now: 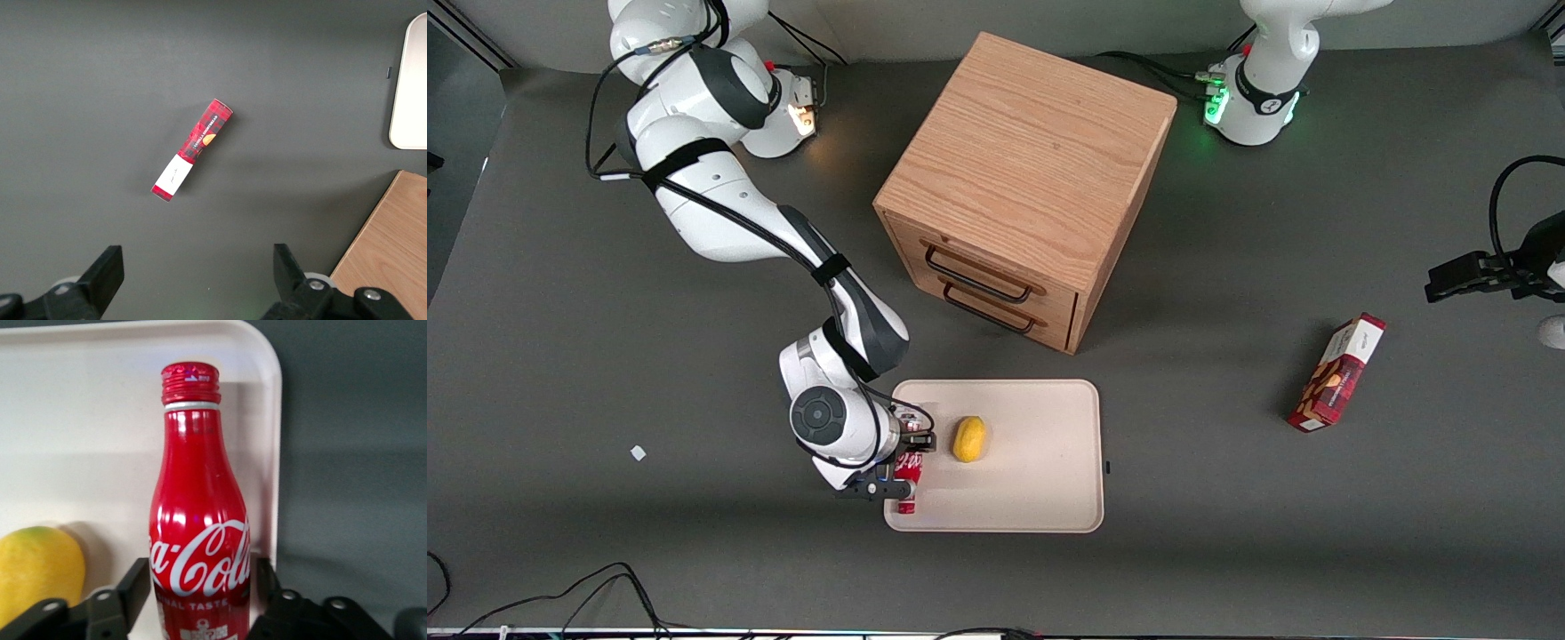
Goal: Place coke bottle on tray
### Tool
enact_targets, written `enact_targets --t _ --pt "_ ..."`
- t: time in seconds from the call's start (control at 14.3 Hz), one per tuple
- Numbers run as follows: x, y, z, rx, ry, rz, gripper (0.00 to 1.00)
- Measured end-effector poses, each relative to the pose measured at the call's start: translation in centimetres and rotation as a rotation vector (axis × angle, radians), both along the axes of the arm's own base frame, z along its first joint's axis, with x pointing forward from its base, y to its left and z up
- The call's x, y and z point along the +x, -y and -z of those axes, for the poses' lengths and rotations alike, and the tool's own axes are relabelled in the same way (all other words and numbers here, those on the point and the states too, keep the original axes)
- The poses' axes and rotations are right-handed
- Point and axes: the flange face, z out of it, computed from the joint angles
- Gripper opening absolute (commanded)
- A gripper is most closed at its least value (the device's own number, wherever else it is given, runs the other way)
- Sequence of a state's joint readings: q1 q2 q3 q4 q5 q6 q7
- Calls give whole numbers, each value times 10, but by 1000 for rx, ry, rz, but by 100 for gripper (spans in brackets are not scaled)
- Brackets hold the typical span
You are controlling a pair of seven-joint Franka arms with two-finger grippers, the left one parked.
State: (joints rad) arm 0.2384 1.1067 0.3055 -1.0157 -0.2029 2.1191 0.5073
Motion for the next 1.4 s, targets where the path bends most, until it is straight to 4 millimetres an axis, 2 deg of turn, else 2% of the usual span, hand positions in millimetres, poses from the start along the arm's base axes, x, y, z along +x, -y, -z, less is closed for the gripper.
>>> enact_targets --t 1.4 --pt "4 0 -7 2 14 3 100"
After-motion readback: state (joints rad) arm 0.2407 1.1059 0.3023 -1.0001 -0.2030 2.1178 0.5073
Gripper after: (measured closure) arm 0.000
